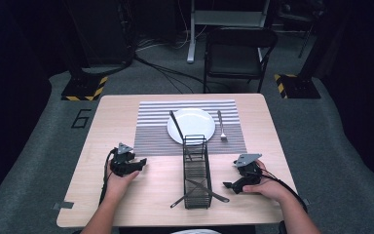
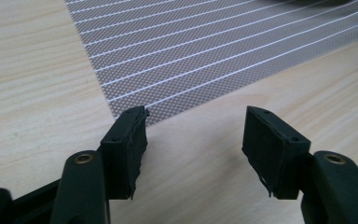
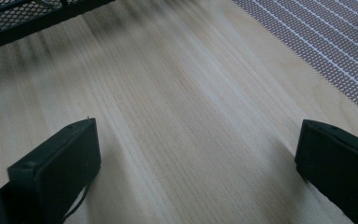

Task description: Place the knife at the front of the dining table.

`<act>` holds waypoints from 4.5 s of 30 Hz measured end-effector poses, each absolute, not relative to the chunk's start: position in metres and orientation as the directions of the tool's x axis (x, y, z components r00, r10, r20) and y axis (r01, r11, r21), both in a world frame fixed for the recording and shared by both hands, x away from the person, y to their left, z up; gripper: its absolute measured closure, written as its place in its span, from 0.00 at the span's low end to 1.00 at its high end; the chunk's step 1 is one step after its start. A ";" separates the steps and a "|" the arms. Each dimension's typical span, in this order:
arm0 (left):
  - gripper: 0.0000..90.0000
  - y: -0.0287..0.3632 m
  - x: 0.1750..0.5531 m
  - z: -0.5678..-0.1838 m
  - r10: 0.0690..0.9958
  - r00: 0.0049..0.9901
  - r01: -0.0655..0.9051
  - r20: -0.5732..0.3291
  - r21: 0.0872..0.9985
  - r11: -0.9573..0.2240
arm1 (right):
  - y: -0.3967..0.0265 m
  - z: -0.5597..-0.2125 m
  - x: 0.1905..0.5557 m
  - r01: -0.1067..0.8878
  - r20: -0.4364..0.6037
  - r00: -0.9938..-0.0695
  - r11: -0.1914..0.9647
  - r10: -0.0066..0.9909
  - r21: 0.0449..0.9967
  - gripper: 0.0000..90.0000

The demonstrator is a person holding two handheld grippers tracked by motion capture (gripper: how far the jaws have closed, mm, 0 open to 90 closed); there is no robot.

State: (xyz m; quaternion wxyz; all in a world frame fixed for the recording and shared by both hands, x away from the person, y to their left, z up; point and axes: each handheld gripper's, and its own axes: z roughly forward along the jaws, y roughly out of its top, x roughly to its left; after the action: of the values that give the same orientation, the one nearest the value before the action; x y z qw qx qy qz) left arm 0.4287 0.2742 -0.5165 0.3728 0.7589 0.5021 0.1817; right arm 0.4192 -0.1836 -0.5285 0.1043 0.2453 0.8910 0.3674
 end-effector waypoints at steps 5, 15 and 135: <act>0.47 0.270 0.424 -0.508 0.890 0.437 0.621 -0.134 0.760 -0.190 | -0.183 -0.528 0.418 0.370 0.002 -0.855 0.607 0.519 0.703 0.00; 0.47 0.262 0.419 -0.492 0.869 0.464 0.603 -0.173 0.780 -0.166 | -0.183 -0.528 0.418 0.370 0.001 -0.855 0.607 0.519 0.704 0.00; 0.88 0.132 0.443 -0.389 0.694 0.708 0.445 -0.131 0.846 -0.294 | -0.183 -0.529 0.418 0.368 0.001 -0.854 0.604 0.520 0.707 0.00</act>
State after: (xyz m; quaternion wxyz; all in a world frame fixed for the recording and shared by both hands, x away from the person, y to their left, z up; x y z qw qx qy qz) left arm 0.4430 0.1317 -0.3887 0.4735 0.7936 0.3588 0.1314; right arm 0.4185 -0.1832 -0.5287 0.1031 0.2497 0.8895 0.3684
